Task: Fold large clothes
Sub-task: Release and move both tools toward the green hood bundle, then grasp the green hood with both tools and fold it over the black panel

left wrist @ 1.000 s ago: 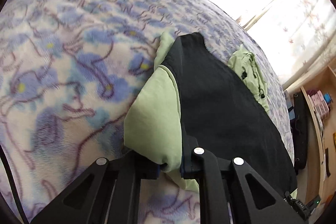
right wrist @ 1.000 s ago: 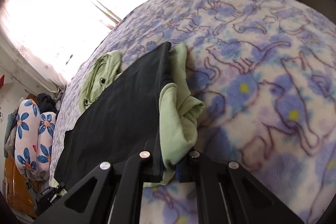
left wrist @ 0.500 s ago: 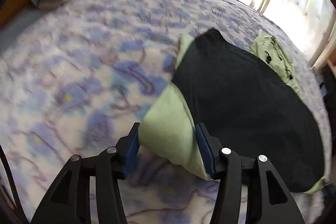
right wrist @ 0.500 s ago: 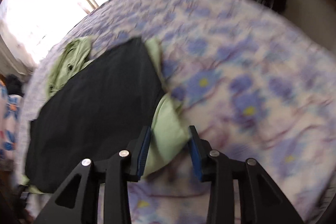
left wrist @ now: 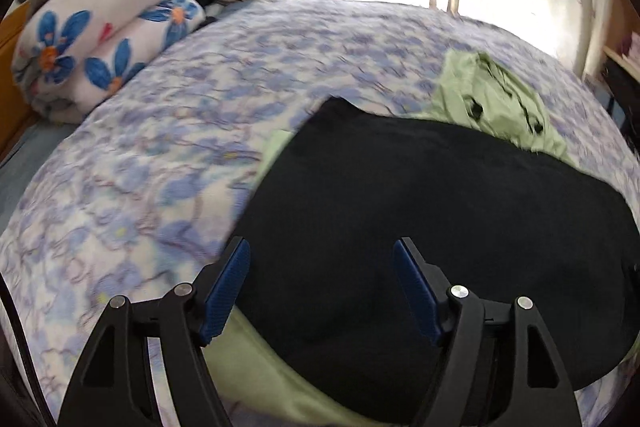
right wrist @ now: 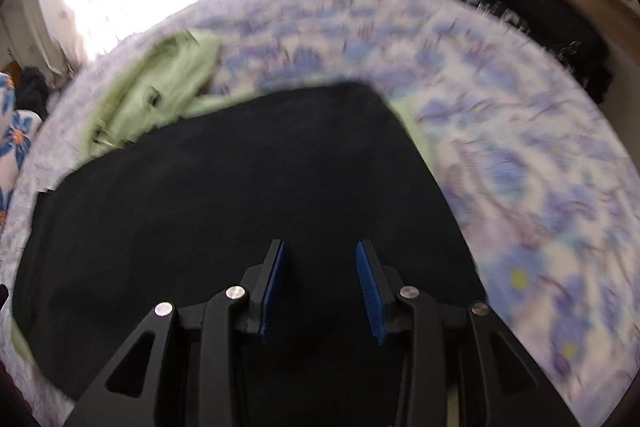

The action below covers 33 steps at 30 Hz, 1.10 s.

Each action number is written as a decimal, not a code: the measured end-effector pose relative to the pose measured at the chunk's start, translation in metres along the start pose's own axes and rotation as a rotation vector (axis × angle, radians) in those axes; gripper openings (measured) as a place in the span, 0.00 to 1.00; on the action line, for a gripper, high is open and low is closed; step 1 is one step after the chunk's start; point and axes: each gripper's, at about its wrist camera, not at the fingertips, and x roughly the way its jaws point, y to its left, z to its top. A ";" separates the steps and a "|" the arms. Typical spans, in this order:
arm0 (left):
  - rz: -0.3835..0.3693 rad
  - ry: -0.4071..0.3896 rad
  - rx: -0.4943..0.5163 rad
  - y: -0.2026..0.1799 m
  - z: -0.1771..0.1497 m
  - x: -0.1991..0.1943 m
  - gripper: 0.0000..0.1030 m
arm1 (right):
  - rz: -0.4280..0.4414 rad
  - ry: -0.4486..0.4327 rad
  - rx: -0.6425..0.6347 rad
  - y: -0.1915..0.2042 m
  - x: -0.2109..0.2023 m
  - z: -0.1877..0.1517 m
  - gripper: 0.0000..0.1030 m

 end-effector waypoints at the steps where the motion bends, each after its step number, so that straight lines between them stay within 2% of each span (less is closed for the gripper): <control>1: 0.002 0.017 0.021 -0.006 0.001 0.013 0.70 | 0.001 0.000 -0.005 0.000 0.011 0.006 0.35; 5: 0.019 0.100 0.048 -0.018 0.000 0.058 0.72 | -0.027 -0.021 -0.045 0.007 0.029 0.026 0.35; 7: 0.030 0.078 0.052 -0.022 0.001 0.067 0.77 | -0.046 -0.030 -0.060 0.008 0.036 0.036 0.35; 11: 0.031 0.092 0.068 -0.029 0.011 0.076 0.83 | -0.082 -0.028 -0.117 0.018 0.052 0.056 0.35; 16: -0.007 0.147 0.077 -0.029 0.029 0.086 0.83 | -0.088 -0.008 -0.118 0.023 0.068 0.080 0.35; 20: -0.022 0.152 0.118 -0.034 0.055 0.088 0.83 | -0.085 0.011 -0.130 0.030 0.071 0.096 0.36; 24: -0.042 0.108 0.170 -0.050 0.096 0.087 0.83 | 0.000 0.005 -0.120 0.039 0.060 0.121 0.36; 26: -0.084 0.110 0.186 -0.061 0.123 0.092 0.83 | 0.050 0.004 -0.112 0.048 0.057 0.138 0.36; 30: -0.139 0.115 0.225 -0.091 0.178 0.117 0.83 | 0.137 -0.002 -0.104 0.073 0.058 0.176 0.36; 33: -0.173 0.137 0.197 -0.108 0.208 0.141 0.83 | 0.242 0.034 -0.062 0.088 0.073 0.203 0.37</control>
